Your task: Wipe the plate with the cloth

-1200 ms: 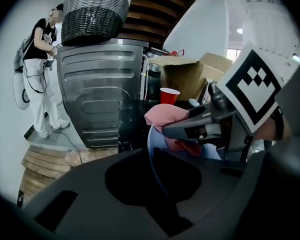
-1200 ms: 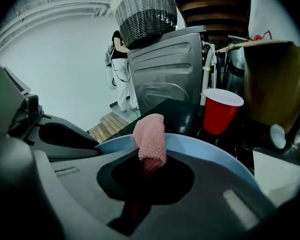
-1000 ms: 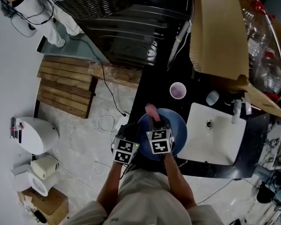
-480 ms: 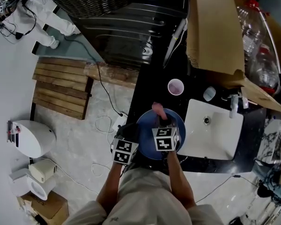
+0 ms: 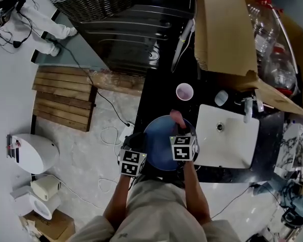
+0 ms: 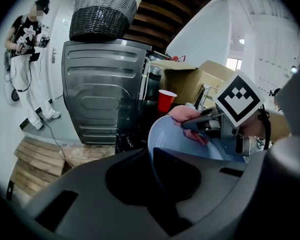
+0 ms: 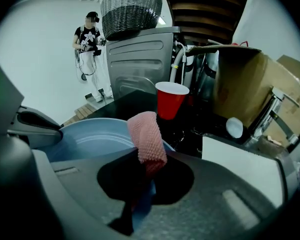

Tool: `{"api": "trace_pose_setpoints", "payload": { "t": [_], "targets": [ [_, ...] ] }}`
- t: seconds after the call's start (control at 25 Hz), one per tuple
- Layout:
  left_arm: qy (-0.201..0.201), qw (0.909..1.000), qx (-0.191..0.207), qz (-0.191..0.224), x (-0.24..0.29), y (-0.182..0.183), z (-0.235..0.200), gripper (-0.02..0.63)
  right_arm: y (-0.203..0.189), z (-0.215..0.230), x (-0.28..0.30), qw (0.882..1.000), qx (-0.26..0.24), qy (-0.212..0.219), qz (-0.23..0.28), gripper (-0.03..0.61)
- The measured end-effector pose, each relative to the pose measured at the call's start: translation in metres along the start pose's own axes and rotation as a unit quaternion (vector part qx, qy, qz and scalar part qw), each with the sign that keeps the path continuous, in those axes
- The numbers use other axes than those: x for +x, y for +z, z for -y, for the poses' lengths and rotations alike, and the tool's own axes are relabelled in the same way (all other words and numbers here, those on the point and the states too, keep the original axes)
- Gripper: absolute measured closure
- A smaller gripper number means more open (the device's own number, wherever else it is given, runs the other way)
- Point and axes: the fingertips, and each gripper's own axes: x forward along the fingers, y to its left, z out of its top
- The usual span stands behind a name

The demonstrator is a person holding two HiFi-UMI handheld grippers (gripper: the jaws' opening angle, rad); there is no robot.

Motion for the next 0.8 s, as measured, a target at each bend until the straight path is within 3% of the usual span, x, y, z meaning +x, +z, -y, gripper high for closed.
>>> {"api": "trace_pose_setpoints", "payload": {
  "t": [0.8],
  "targets": [
    [-0.002,0.9999,0.006,0.011,0.001,0.000,0.001,0.581,-0.016,0.044,-0.044,0.998,0.023,-0.064,0.003,0.546]
  ]
}}
